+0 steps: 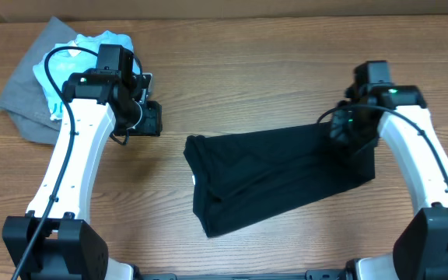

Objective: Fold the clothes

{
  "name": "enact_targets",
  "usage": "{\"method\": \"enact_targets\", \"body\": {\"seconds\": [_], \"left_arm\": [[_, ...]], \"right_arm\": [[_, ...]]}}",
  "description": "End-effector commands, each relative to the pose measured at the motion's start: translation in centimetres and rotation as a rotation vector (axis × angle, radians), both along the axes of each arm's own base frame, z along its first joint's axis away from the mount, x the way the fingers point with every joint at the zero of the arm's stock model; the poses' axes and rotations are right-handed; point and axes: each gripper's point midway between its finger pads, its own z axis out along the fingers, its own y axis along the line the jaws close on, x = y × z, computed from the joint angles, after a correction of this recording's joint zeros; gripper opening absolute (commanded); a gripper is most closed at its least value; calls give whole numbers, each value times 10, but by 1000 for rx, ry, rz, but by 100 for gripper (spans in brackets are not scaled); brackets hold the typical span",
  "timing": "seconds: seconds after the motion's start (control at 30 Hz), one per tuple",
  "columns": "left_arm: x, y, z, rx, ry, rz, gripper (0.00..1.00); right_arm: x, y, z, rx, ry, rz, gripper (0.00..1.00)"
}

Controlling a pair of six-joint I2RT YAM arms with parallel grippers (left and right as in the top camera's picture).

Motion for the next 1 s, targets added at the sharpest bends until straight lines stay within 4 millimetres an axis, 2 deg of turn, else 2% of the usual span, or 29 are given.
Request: {"method": "enact_targets", "body": {"seconds": [0.0,0.07,0.3,0.5,0.6,0.83,0.9,0.93,0.97], "left_arm": [[0,0,4,-9,-15,-12,56],[0,0,4,-9,-16,-12,56],[-1,0,4,-9,-14,-12,56],[0,0,4,-9,-17,-12,56],[1,0,4,-10,-23,-12,56],[2,-3,5,-24,-25,-15,57],[2,-6,5,-40,-24,-19,59],[2,-7,6,-47,-24,-21,60],[1,-9,6,-58,-23,-23,61]], "right_arm": [[-14,35,-6,78,29,25,5],[-16,45,-15,83,37,20,5],[-19,59,-33,146,50,-30,5],[-34,68,-45,156,94,-4,9],[-38,76,-47,156,97,31,15],[-43,102,-44,228,102,97,19],[-45,102,-44,225,109,104,24],[-47,102,-44,223,114,113,32],[-50,100,-45,216,125,118,54]]}}
